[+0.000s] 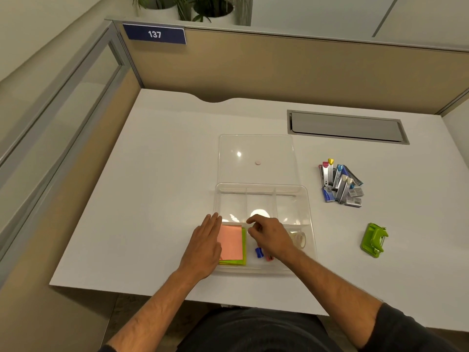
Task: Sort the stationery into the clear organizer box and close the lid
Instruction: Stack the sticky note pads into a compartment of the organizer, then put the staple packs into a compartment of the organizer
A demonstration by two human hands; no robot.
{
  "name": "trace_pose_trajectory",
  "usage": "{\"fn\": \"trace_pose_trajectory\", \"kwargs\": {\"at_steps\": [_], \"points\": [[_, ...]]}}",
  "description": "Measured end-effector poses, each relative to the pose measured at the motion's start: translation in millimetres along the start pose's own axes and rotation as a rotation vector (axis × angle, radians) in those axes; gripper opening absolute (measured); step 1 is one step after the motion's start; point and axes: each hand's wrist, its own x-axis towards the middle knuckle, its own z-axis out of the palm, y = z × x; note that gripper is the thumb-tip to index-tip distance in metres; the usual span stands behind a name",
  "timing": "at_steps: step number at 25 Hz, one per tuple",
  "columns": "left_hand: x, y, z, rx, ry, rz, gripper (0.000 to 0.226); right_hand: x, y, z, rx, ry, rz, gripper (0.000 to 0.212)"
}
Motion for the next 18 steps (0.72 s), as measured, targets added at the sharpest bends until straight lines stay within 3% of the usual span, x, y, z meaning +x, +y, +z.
{"fn": "trace_pose_trajectory", "kwargs": {"at_steps": [11, 18], "points": [[50.5, 89.6, 10.0, -0.123, 0.021, 0.143, 0.066, -19.1, 58.4, -66.3, 0.031, 0.092, -0.011, 0.045], [76.9, 168.6, 32.4, -0.164, 0.038, 0.154, 0.065, -39.6, 108.1, -125.8, -0.004, 0.035, -0.033, 0.061]]}}
